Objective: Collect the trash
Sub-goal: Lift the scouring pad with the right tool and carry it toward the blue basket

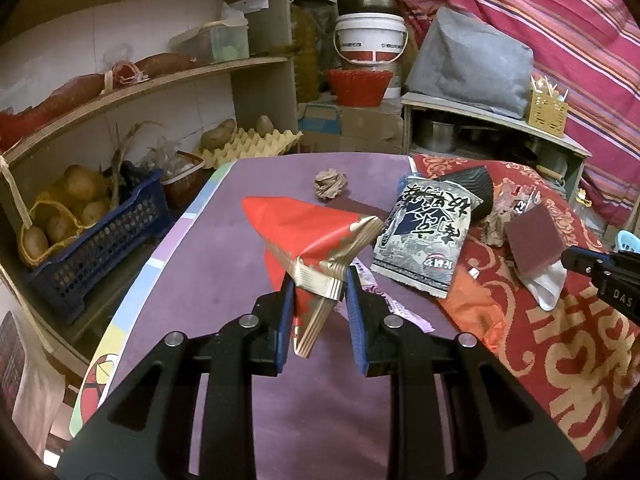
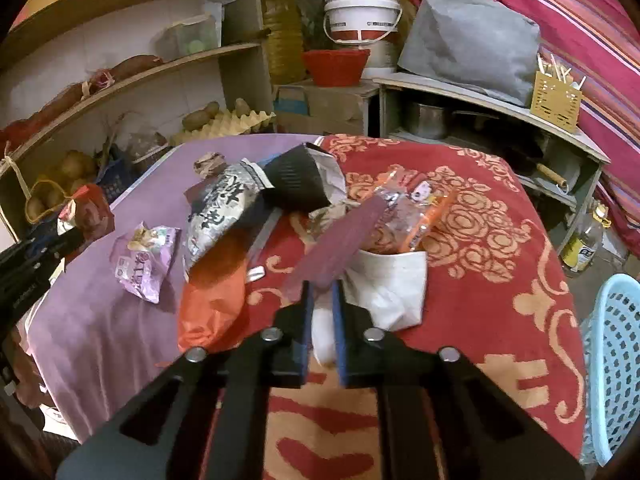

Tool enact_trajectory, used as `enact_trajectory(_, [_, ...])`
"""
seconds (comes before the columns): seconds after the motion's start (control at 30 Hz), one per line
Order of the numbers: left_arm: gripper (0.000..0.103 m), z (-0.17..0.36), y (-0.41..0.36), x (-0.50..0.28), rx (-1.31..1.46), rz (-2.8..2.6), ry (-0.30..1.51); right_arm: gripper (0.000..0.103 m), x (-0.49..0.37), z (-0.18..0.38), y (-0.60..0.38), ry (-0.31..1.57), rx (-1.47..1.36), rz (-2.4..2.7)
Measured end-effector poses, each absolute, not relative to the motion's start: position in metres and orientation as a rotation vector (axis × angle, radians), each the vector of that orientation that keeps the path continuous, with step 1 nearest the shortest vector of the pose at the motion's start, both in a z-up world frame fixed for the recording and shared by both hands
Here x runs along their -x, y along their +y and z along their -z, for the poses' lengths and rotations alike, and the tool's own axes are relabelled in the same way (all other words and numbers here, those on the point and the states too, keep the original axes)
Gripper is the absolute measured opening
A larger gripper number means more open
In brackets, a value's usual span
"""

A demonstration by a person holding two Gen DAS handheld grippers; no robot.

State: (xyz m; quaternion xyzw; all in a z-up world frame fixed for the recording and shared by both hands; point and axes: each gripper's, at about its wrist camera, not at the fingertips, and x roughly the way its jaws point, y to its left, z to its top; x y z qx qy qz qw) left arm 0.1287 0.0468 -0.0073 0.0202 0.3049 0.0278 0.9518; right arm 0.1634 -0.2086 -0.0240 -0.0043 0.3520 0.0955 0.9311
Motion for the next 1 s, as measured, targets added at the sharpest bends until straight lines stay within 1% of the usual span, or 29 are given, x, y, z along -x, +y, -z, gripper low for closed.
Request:
enact_trajectory(0.17, [0.023, 0.009, 0.046, -0.129, -0.046, -0.056, 0.626, 0.008, -0.162, 0.023, -0.228, 0.723, 0.005, -0.154])
enact_trajectory(0.27, [0.023, 0.011, 0.049, -0.129, -0.05, -0.06, 0.63, 0.012, -0.164, 0.027, -0.234, 0.741, -0.005, -0.152])
enact_trajectory(0.3, [0.023, 0.011, 0.05, -0.13, -0.049, -0.061, 0.631, 0.031, -0.165, 0.029, -0.233, 0.744, -0.004, -0.141])
enact_trajectory(0.33, [0.023, 0.012, 0.052, -0.13, -0.047, -0.063, 0.632, 0.063, -0.165, 0.029, -0.233, 0.741, -0.005, -0.133])
enact_trajectory(0.37, [0.023, 0.013, 0.054, -0.13, -0.047, -0.066, 0.633, 0.073, -0.165, 0.029, -0.232, 0.728, -0.005, -0.126])
enact_trajectory(0.4, [0.023, 0.013, 0.054, -0.13, -0.047, -0.07, 0.635, 0.075, -0.164, 0.028, -0.228, 0.714, 0.0, -0.119])
enact_trajectory(0.47, [0.023, 0.015, 0.058, -0.129, -0.041, -0.076, 0.639, 0.076, -0.167, 0.028, -0.217, 0.707, 0.031, -0.108])
enact_trajectory(0.53, [0.023, 0.017, 0.061, -0.13, -0.03, -0.08, 0.644, 0.083, -0.17, 0.031, -0.206, 0.705, 0.062, -0.074])
enact_trajectory(0.7, [0.023, 0.017, 0.064, -0.132, -0.021, -0.08, 0.645, 0.086, -0.19, 0.044, -0.185, 0.746, 0.069, -0.021])
enact_trajectory(0.9, [0.023, 0.019, 0.065, -0.137, -0.016, -0.08, 0.654, 0.087, -0.206, 0.054, -0.181, 0.779, 0.04, 0.036])
enact_trajectory(0.97, [0.023, 0.02, 0.064, -0.138, -0.021, -0.08, 0.656, 0.085, -0.208, 0.056, -0.181, 0.782, 0.04, 0.037])
enact_trajectory(1.0, [0.023, 0.02, 0.064, -0.139, -0.022, -0.08, 0.657, 0.077, -0.208, 0.056, -0.181, 0.784, 0.05, 0.033])
